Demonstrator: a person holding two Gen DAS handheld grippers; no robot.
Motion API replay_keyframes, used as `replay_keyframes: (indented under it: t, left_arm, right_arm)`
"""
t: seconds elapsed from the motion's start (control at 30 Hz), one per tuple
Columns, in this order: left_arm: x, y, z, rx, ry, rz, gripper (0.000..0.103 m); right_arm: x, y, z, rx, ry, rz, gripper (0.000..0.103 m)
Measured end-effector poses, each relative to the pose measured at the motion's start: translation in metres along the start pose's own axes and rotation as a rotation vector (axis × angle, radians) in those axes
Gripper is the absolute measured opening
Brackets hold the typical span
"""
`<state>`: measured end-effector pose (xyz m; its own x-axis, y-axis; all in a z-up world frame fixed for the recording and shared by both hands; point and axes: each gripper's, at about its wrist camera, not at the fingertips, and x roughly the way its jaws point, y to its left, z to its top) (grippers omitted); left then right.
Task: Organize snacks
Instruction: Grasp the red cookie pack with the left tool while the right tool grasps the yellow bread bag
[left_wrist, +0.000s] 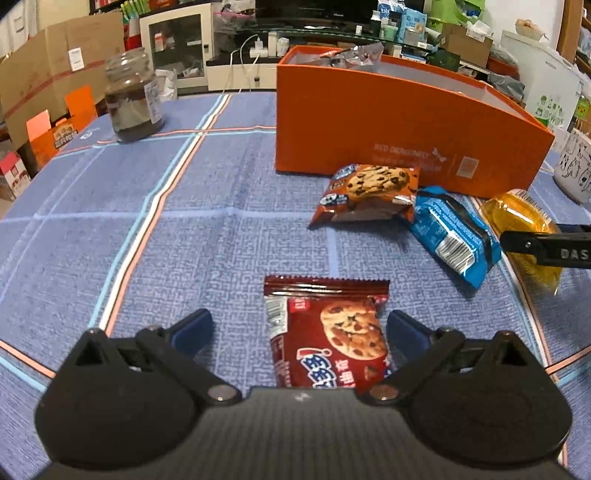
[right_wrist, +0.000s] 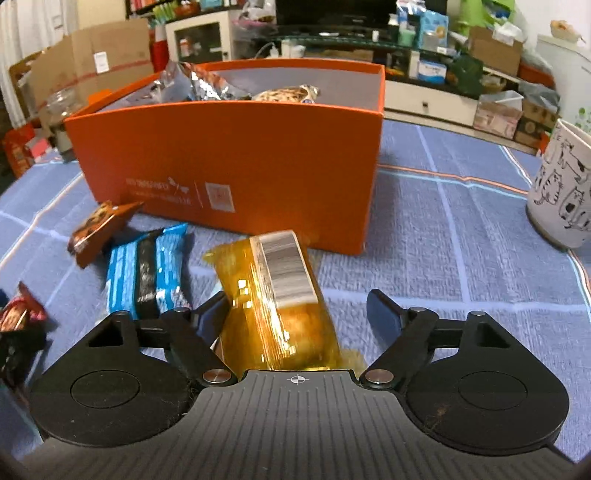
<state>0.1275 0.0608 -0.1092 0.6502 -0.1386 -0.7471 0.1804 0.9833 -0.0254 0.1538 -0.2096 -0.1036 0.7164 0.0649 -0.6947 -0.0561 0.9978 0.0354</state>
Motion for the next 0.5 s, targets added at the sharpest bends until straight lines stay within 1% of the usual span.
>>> replay_keyframes:
  t: [0.07,0.1,0.13,0.17,0.2,0.23,0.27,0.3,0.4,0.43,0.5]
  left_arm:
    - [0.001,-0.003,-0.001,0.019,-0.006,0.010,0.099]
    - [0.001,-0.004,-0.001,0.019,-0.004,0.008,0.099]
    - [0.001,-0.004,0.000,0.022,-0.004,0.011,0.098]
    - [0.000,-0.004,0.000,0.027,-0.007,0.013,0.096]
    - [-0.001,-0.004,0.000,0.032,-0.009,0.011,0.091]
    - [-0.004,-0.004,0.000,0.041,-0.011,-0.001,0.077]
    - [-0.007,-0.004,0.001,0.049,-0.010,-0.020,0.068]
    - [-0.010,-0.005,0.001,0.051,-0.007,-0.037,0.057]
    - [-0.018,-0.001,-0.002,0.032,0.012,-0.053,0.052]
    - [-0.022,0.002,-0.002,0.007,0.017,-0.078,0.050]
    - [-0.035,0.009,0.002,-0.046,0.000,-0.146,0.047]
  right_arm:
    - [0.000,0.002,-0.002,-0.026,0.000,0.003,0.077]
    - [0.001,0.004,-0.002,-0.039,-0.001,-0.003,0.076]
    - [0.001,0.007,-0.002,-0.048,-0.004,0.001,0.072]
    - [0.000,0.009,-0.002,-0.057,-0.004,0.008,0.059]
    - [-0.003,0.013,-0.002,-0.068,-0.004,0.017,0.048]
    - [-0.005,0.015,0.000,-0.075,0.000,0.022,0.034]
    - [-0.007,0.015,-0.001,-0.082,0.007,0.026,0.030]
    - [-0.010,0.015,-0.002,-0.087,0.010,0.034,0.028]
    - [-0.025,0.010,-0.013,-0.080,0.015,0.061,0.026]
    - [-0.031,0.007,-0.018,-0.072,0.016,0.072,0.026]
    - [-0.045,-0.001,-0.026,-0.037,0.013,0.106,0.026]
